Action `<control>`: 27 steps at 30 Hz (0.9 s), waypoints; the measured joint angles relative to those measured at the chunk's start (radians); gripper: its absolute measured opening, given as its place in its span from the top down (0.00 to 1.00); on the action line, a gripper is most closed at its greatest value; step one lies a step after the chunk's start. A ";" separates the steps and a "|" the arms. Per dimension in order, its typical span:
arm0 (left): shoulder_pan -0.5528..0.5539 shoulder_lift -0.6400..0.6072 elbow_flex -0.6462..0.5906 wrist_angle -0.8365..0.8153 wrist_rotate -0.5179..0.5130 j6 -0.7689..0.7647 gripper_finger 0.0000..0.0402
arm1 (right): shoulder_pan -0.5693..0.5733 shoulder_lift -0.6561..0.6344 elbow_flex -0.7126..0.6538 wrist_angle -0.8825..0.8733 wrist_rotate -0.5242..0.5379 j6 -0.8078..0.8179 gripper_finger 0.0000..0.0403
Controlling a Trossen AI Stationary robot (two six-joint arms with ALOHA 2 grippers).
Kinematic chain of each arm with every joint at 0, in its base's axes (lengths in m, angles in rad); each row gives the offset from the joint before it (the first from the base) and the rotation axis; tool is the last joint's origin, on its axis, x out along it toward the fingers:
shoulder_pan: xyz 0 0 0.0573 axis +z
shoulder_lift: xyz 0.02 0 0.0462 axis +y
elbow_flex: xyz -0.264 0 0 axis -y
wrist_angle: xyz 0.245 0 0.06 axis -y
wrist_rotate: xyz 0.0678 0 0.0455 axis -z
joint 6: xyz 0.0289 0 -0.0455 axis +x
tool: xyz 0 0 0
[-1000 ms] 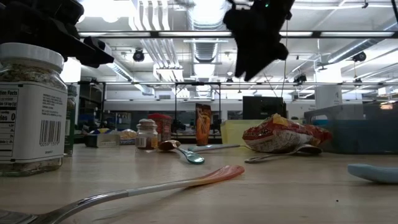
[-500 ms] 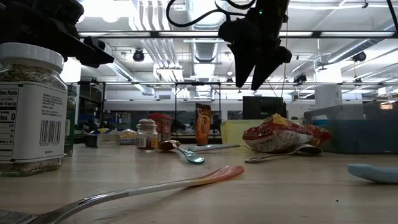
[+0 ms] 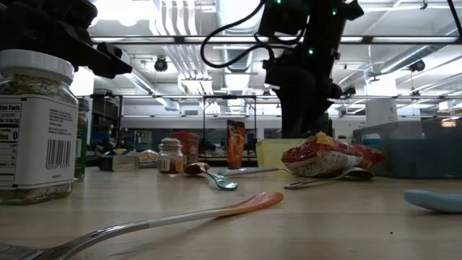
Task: Pick & Place Food Item
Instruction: Put the red noodle pack into the blue bin
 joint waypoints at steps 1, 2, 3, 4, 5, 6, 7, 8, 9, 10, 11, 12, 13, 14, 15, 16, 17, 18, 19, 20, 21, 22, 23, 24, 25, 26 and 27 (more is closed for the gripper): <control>0.000 0.000 0.000 0.000 0.000 0.000 0.36 | 0.000 -0.001 -0.012 0.016 0.003 -0.002 0.16; 0.000 0.000 0.000 0.000 0.000 0.000 0.36 | -0.001 -0.001 -0.025 0.030 0.007 -0.004 0.16; 0.000 0.000 0.000 0.000 0.000 0.000 0.36 | -0.001 -0.001 -0.039 0.047 0.012 -0.005 0.16; 0.000 0.000 0.000 0.000 0.000 0.000 0.36 | -0.001 -0.001 -0.051 0.065 0.015 -0.008 0.16; 0.000 0.000 0.000 0.000 0.000 0.000 0.36 | -0.001 -0.001 -0.063 0.083 0.017 -0.012 0.16; 0.000 0.000 0.000 0.000 0.000 0.000 0.36 | -0.001 -0.001 -0.074 0.102 0.017 -0.015 0.16; 0.000 0.000 0.000 0.000 0.000 -0.001 0.36 | -0.001 -0.001 -0.087 0.122 0.018 -0.015 0.16; 0.000 0.000 0.000 0.000 0.000 -0.002 0.36 | -0.001 -0.001 -0.101 0.143 0.018 -0.015 0.16; 0.000 0.000 0.000 0.000 0.000 -0.003 0.36 | -0.001 -0.001 -0.115 0.163 0.018 -0.015 0.16; 0.000 0.000 0.000 0.000 0.000 -0.003 0.36 | -0.001 -0.001 -0.128 0.183 0.018 -0.015 0.16; 0.000 0.000 0.000 0.000 0.000 -0.003 0.36 | -0.001 -0.001 -0.139 0.202 0.018 -0.016 0.16; 0.000 0.000 0.000 0.000 0.000 -0.003 0.36 | -0.001 -0.001 -0.150 0.217 0.017 -0.016 0.16; 0.000 0.000 0.000 0.000 0.000 -0.003 0.36 | -0.001 -0.001 -0.161 0.229 0.016 -0.016 0.16; 0.000 0.000 0.000 0.000 0.000 -0.003 0.36 | -0.001 -0.001 -0.171 0.237 0.014 -0.016 0.16; 0.000 0.000 0.000 0.000 0.000 -0.003 0.36 | -0.001 -0.001 -0.180 0.246 0.013 -0.016 0.16; 0.000 0.000 0.000 0.000 0.000 -0.003 0.36 | -0.001 -0.001 -0.187 0.249 0.013 -0.016 0.16; 0.000 0.000 0.000 0.000 0.000 -0.003 0.36 | -0.001 -0.001 -0.192 0.250 0.013 -0.016 0.16; 0.000 0.000 0.000 0.000 0.000 -0.003 0.36 | -0.001 -0.001 -0.196 0.251 0.013 -0.016 0.16; 0.000 0.000 0.000 0.000 0.000 -0.003 0.36 | -0.001 -0.001 -0.199 0.251 0.011 -0.016 0.16; 0.000 0.000 0.000 0.000 0.000 -0.003 0.36 | -0.001 -0.001 -0.200 0.251 0.011 -0.016 0.17; 0.000 0.000 0.000 0.000 0.000 -0.003 0.36 | -0.001 -0.001 -0.200 0.251 0.010 -0.016 0.17; 0.000 0.000 0.000 0.000 0.000 -0.003 0.36 | -0.001 -0.001 -0.201 0.251 0.010 -0.016 0.19; 0.000 0.000 0.000 0.000 0.000 -0.003 0.36 | -0.001 -0.001 -0.202 0.251 0.010 -0.016 0.21; 0.000 0.000 0.000 0.000 0.000 -0.003 0.36 | -0.002 -0.001 -0.203 0.250 0.010 -0.016 0.24; 0.000 0.000 0.000 0.000 0.000 -0.003 0.36 | -0.003 -0.001 -0.204 0.250 0.010 -0.018 0.27; 0.000 0.000 0.000 0.000 0.000 -0.002 0.36 | -0.004 -0.001 -0.205 0.249 0.010 -0.019 0.30; 0.000 0.000 0.000 0.000 0.000 -0.002 0.36 | -0.004 -0.001 -0.206 0.249 0.010 -0.019 0.33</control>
